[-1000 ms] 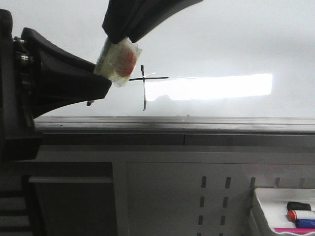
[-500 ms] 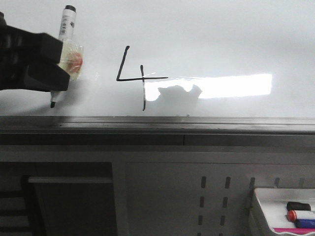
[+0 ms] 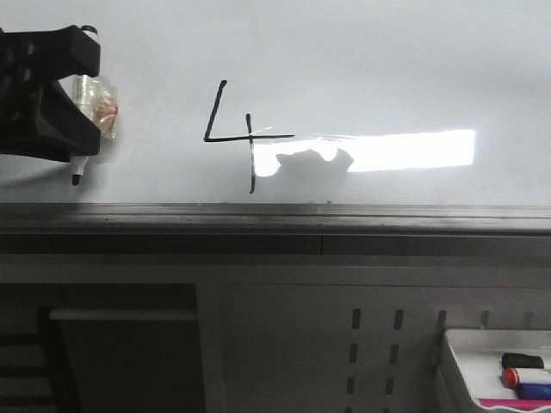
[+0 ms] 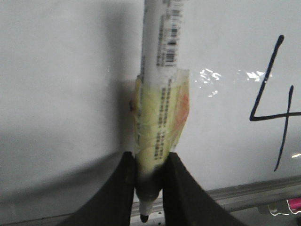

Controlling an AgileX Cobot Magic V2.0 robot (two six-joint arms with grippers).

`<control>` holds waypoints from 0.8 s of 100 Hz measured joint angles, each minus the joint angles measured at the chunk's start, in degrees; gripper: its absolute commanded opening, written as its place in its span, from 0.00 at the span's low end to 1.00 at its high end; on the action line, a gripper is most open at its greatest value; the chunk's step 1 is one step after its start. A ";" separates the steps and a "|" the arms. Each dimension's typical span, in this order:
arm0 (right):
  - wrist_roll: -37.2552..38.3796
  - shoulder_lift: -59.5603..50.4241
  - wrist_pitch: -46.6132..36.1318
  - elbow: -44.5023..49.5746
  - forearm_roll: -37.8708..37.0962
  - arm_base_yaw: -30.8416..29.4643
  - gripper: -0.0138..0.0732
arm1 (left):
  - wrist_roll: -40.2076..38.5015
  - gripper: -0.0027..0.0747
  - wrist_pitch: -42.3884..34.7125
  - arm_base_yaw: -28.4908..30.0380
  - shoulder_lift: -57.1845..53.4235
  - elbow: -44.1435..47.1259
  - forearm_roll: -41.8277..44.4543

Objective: Write number 4 on whiteboard

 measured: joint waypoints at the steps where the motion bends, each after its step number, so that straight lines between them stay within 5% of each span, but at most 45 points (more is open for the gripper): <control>1: 0.00 0.00 0.00 0.00 0.00 0.00 0.71 | 0.00 0.03 0.00 0.00 0.14 -0.11 0.00; 26: 0.00 0.00 0.34 0.00 0.00 0.00 0.71 | -0.11 0.44 0.09 0.00 2.57 -1.25 -0.59; 54: 0.00 -0.13 1.60 0.00 -0.58 0.00 0.67 | 0.01 0.46 0.11 0.00 2.04 -1.25 -0.59; 68: 0.00 -0.96 2.69 0.15 -1.92 0.00 0.45 | 0.10 0.45 0.74 0.00 -1.72 -1.25 0.23; 80: 0.00 -3.88 2.52 2.17 -2.24 0.00 0.09 | 0.10 0.34 1.82 0.00 -7.63 -1.13 1.94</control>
